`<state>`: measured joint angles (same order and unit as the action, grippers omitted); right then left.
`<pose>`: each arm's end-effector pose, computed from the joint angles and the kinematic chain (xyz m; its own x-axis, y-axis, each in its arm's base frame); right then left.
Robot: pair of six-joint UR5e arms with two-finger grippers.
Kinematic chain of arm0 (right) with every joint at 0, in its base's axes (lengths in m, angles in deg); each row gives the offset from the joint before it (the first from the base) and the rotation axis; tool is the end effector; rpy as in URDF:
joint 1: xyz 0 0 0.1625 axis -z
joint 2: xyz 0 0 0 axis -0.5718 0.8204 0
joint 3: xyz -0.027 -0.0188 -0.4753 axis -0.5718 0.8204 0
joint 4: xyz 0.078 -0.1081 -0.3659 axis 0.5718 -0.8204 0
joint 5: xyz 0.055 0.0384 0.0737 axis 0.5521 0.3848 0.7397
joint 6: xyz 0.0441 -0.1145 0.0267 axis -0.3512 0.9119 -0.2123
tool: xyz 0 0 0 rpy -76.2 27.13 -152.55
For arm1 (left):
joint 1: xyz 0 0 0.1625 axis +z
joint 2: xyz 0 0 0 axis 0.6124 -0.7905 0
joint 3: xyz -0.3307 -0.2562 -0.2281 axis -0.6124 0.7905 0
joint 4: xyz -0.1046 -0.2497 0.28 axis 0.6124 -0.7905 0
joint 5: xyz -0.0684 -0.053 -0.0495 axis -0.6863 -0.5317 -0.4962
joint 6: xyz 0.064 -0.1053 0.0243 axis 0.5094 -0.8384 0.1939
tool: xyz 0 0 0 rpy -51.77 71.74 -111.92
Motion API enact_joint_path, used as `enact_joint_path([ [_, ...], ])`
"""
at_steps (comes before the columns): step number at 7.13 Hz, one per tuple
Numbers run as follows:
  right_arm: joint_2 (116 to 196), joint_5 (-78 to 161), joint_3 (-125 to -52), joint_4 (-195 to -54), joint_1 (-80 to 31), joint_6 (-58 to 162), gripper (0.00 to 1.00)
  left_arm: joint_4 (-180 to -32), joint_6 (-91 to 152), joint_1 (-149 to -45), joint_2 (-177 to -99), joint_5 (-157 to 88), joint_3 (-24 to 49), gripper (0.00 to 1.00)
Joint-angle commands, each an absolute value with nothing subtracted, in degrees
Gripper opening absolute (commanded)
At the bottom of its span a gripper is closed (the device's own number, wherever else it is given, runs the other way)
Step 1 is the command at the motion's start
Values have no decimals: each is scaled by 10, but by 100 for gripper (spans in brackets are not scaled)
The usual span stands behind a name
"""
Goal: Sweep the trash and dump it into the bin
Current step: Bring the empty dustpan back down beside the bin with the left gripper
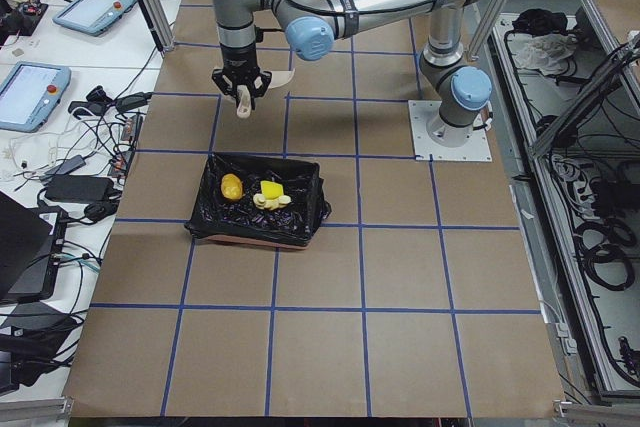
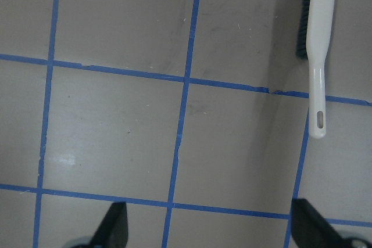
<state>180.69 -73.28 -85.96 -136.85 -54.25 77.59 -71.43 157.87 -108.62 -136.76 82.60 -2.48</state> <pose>0.1229 -0.4361 0.5469 -0.9896 -0.1385 0.0393 -0.1408 0.9881 -0.0623 0.0892 -0.6271 0.4708 0.0646 0.9975 -0.0275 0.9914 -0.0611 0.1155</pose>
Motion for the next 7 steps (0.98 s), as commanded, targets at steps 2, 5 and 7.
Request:
enact_joint_path([
  [2,1807,-733,-860,-1368,-542,776,100,-691,1581,-1140,-1424,790,-23,0],
  [5,1807,-737,-860,-1370,-541,776,100,-625,1580,-1140,-1472,787,-19,0],
  [7,1807,-737,-860,-1369,-540,776,100,-601,1570,-1141,-1498,786,-12,0],
])
